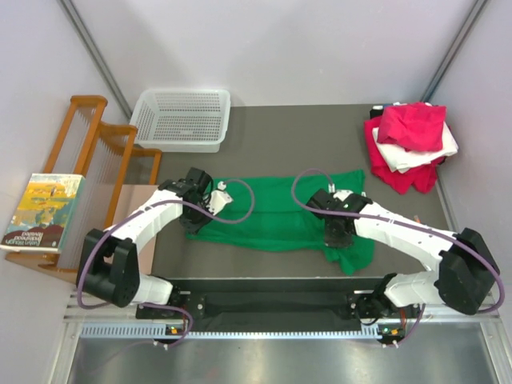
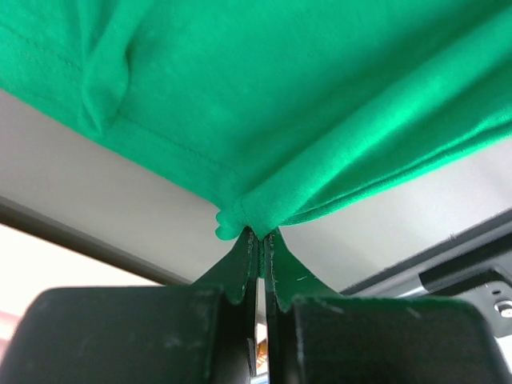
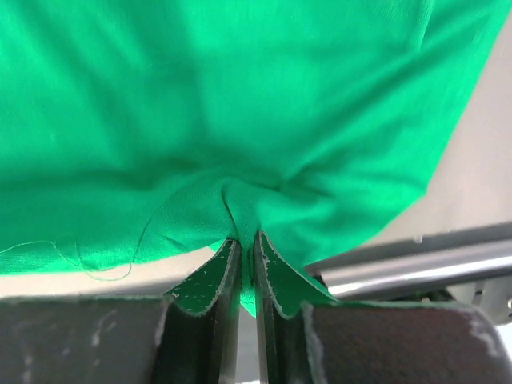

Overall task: Fold and stack the t-shirts
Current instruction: Fold the tshirt

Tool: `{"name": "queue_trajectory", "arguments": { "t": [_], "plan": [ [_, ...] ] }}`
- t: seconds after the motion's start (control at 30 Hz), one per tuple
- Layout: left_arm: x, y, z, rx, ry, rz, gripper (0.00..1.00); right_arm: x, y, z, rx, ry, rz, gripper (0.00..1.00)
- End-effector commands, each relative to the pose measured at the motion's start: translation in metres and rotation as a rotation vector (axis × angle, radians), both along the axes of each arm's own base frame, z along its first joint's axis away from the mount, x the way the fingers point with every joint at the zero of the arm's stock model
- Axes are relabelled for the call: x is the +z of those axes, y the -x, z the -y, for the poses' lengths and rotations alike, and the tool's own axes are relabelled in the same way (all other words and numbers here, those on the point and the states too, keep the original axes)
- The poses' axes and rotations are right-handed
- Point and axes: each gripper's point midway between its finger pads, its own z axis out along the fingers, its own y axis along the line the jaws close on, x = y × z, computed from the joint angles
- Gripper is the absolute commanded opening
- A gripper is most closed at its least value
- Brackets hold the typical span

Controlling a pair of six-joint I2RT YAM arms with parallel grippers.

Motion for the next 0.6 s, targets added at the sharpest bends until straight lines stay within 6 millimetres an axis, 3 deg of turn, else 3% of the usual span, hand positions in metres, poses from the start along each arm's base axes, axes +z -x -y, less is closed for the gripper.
{"name": "queue_trajectory", "arguments": {
  "t": [0.0,0.2,0.57],
  "plan": [
    [0.004,-0.031,0.002,0.004,-0.014,0.083,0.00,0.008,-0.041,0.000,-0.002,0.000,0.090,0.09],
    [-0.011,-0.044,-0.001,0.003,-0.055,0.084,0.00,0.006,-0.065,-0.001,-0.003,0.000,0.102,0.09],
    [-0.026,-0.056,-0.017,0.038,-0.101,0.088,0.00,0.015,-0.074,-0.013,0.043,-0.023,0.107,0.08]
  ]
}}
